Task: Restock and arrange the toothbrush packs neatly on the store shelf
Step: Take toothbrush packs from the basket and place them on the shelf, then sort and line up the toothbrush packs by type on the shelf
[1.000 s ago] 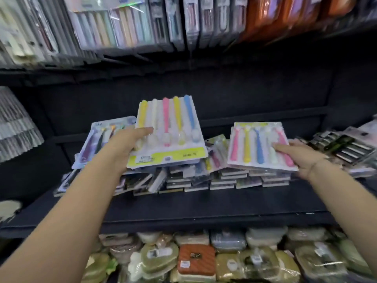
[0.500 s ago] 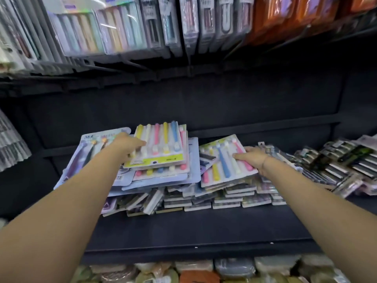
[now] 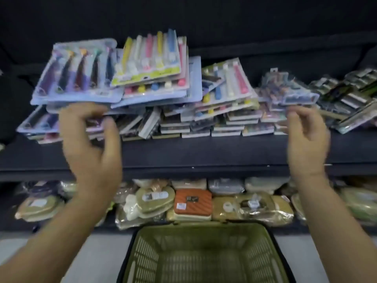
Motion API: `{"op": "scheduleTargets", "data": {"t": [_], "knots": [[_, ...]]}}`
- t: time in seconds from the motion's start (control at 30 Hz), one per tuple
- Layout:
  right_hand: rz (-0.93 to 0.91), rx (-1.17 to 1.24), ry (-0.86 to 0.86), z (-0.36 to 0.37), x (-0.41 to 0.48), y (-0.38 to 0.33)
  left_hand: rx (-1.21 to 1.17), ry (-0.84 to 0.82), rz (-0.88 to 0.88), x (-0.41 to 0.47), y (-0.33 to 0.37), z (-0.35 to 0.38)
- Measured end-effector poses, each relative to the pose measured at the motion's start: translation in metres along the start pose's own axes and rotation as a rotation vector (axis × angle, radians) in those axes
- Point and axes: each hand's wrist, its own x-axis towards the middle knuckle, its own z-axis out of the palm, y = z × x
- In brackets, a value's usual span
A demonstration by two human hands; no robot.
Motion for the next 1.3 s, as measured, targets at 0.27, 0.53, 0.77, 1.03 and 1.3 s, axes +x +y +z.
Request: {"op": "scheduleTargets", "data": {"t": [0.27,0.53,0.77,1.03,1.3], "knots": [[1.005,-0.993,-0.382,-0.055,-0.212,0.136,0.659,-0.857,-1.246,-0.256,-0.080,-0.009],[0.921,-0.857,-0.642,-0.042,-0.251,0.141,0.631,-0.920,-1.386,-0.304,-0.143,-0.076],[0.752,-0.489,-1.027,0.036,-0.301,0.113,0.762,-0.798,-1.347,-0.267,-0.229,-0.165],[0.763,-0.352,-1.190,0.137,-0.346,0.104,0.963,-0.784,-0.998,-0.254,-0.217,-0.146],[0.489,-0.379,-1.206,0.136,-0.293,0.082,0.398,-0.830,-0.389,-0.223,-0.128,-0.021]]}}
